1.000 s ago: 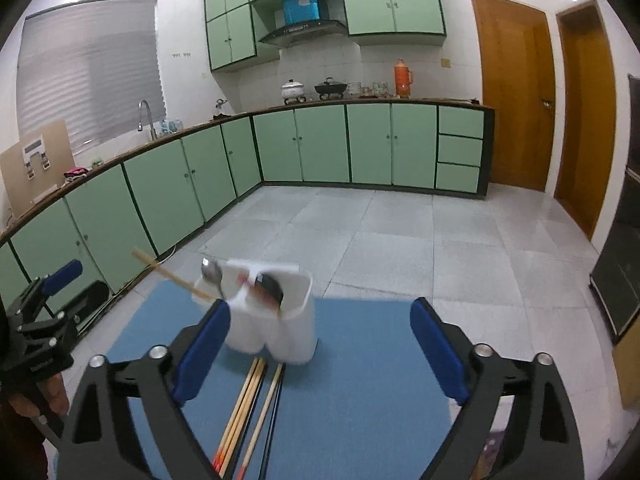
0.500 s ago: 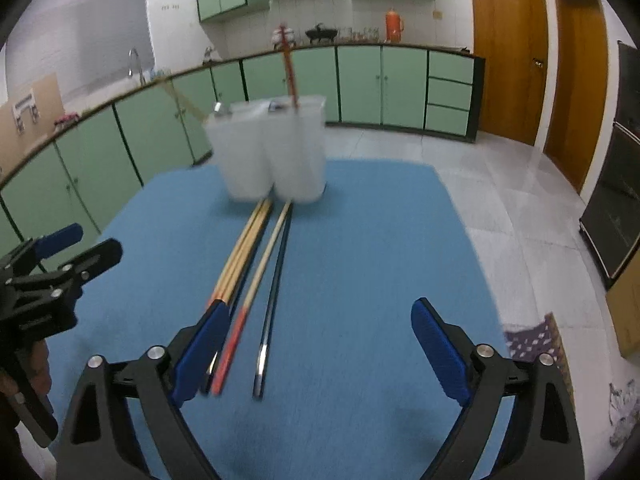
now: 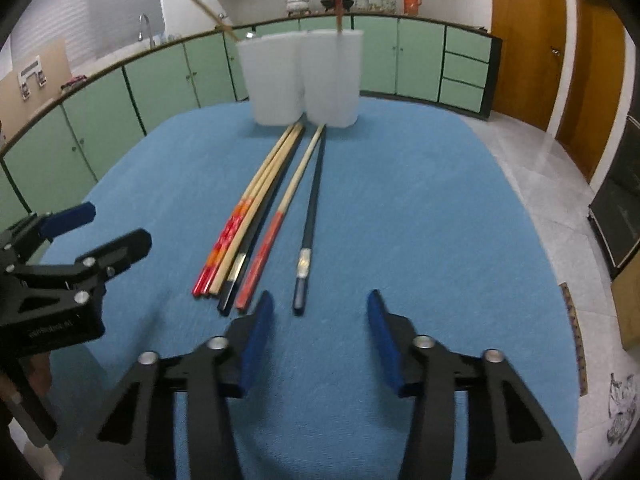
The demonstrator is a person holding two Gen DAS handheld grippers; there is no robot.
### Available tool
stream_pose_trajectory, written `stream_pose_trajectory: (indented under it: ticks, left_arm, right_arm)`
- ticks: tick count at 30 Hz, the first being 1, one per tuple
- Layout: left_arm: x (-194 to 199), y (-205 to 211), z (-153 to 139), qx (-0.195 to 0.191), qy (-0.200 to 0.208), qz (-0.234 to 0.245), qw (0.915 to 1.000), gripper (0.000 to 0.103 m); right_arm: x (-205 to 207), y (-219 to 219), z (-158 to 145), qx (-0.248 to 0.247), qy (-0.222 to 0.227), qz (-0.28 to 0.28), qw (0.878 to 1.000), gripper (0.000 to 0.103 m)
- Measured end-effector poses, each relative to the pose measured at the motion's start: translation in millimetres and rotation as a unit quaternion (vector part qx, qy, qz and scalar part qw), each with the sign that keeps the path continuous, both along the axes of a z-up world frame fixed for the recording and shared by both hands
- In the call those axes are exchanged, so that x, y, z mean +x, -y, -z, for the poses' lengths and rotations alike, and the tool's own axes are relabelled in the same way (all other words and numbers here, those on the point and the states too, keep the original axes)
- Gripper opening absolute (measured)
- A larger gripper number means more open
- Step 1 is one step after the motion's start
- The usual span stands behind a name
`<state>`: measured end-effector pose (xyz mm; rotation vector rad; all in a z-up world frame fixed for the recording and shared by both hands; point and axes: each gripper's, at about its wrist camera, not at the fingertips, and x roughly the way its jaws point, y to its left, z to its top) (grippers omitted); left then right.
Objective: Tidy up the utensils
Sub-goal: 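Open both tools and withdraw back over the chopsticks, then grasp a black chopstick with the right tool while the left tool grasps a red chopstick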
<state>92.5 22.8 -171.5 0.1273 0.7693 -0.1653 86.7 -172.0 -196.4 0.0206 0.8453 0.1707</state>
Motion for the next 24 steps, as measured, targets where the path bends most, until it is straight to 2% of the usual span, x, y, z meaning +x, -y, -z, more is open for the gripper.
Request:
stream_pose_trajectory:
  ticks: [6,10,15,20,24]
  left_arm:
    - [1,9,5,-0.015,-0.014,0.008,0.9998,0.093]
    - [4,18,12,-0.026,-0.039,0.019,0.9987,0.093]
    - [4,28,15,-0.027,-0.047,0.032,0.998,0.093]
    - [8,38,23,-0.006,-0.062,0.035,0.9975,0.093]
    - [14,39,29,-0.013,-0.083,0.034,0.9959,0.093]
  right_arm:
    - [7,-6,1,-0.004,-0.009,-0.006,1.0,0.029]
    - [10,-9,1,-0.011,-0.012,-0.009,1.0,0.007]
    - [8,-7,1,-0.018,-0.01,-0.011,1.0,0.007]
    - [7,2,1,0.002,-0.013,-0.008,1.0,0.007]
    - [7,2,2,0.006,-0.012,-0.008,1.0,0.007]
